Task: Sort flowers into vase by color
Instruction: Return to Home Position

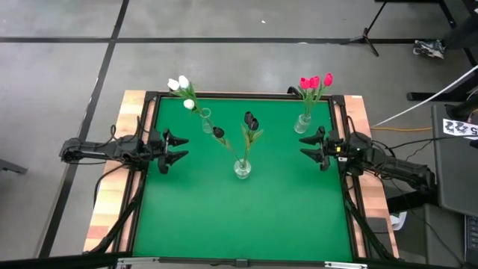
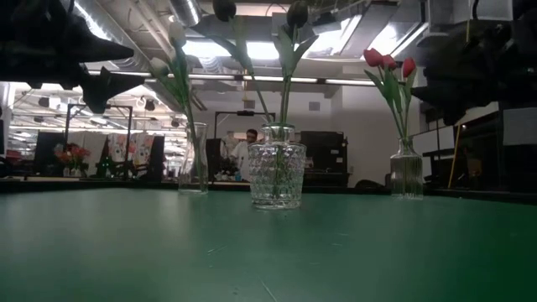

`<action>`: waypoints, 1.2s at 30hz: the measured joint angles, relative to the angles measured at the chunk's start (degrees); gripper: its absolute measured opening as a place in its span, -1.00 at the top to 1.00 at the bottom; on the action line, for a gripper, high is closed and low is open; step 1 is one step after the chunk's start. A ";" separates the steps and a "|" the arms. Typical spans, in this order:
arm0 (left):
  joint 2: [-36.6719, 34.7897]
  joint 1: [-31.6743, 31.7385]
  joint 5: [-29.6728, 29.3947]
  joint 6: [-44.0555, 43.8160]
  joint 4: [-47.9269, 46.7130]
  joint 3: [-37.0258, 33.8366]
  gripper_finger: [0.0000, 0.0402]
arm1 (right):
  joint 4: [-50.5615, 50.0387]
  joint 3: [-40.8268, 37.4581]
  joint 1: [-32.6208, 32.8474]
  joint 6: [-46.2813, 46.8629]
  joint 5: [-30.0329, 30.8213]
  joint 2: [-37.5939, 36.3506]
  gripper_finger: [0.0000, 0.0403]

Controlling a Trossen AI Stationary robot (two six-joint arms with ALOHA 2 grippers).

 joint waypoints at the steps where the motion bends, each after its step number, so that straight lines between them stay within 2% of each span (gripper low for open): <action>1: 0.00 0.00 0.02 0.02 0.00 0.00 -0.32 | 0.00 0.00 0.00 0.02 -0.07 0.13 -0.12; 7: 0.00 0.00 0.06 0.07 0.00 0.00 -0.32 | -0.13 -0.04 -0.02 -2.27 0.45 0.92 -0.12; 36: 0.00 0.00 0.15 0.09 -0.02 0.04 -0.32 | -0.31 -0.13 0.00 -2.31 0.64 0.90 -0.12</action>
